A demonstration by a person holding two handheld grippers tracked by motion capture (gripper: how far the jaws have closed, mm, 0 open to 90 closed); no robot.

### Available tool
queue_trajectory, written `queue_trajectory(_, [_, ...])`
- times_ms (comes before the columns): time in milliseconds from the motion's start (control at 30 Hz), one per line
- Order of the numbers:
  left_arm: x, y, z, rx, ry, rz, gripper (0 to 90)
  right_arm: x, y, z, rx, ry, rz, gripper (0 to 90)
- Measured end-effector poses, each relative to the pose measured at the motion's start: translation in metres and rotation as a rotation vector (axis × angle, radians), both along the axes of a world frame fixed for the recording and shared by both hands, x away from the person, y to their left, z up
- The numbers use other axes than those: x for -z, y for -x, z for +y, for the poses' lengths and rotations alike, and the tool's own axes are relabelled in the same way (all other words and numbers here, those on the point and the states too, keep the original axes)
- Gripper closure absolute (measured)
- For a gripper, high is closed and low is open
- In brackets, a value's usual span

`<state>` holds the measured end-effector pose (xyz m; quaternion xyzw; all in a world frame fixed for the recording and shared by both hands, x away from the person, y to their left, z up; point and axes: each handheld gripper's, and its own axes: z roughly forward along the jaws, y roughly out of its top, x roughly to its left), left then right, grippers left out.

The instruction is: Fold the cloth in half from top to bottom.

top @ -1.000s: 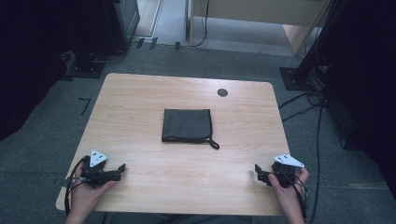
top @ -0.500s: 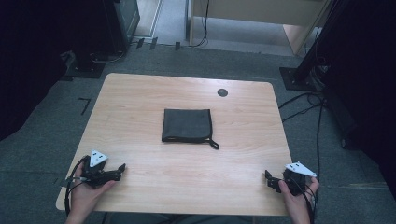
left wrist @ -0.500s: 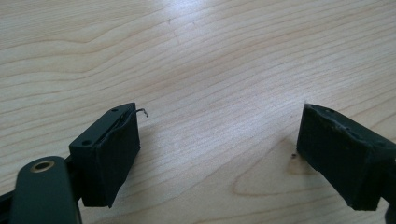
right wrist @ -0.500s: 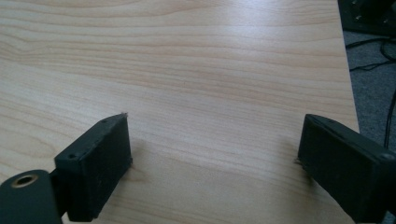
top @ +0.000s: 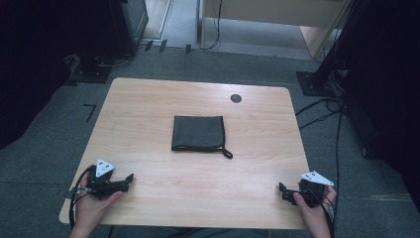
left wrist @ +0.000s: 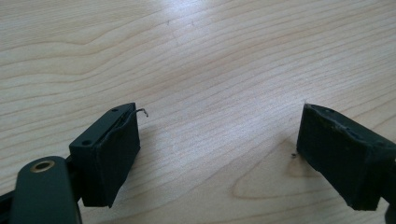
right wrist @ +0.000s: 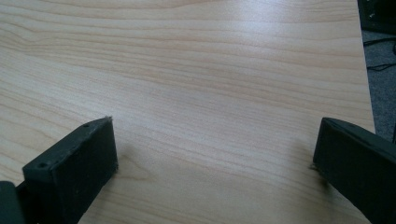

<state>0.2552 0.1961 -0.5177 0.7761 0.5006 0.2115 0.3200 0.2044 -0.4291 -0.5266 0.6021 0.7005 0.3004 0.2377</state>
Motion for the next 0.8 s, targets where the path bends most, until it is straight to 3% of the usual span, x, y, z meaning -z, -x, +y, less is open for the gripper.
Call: queue_trajectory(800, [0.0, -0.0006, -0.0005, -0.002, 0.0, 0.0, 13.6, -0.0001, -0.001, 0.0003, 0.012, 0.002, 0.0, 0.0])
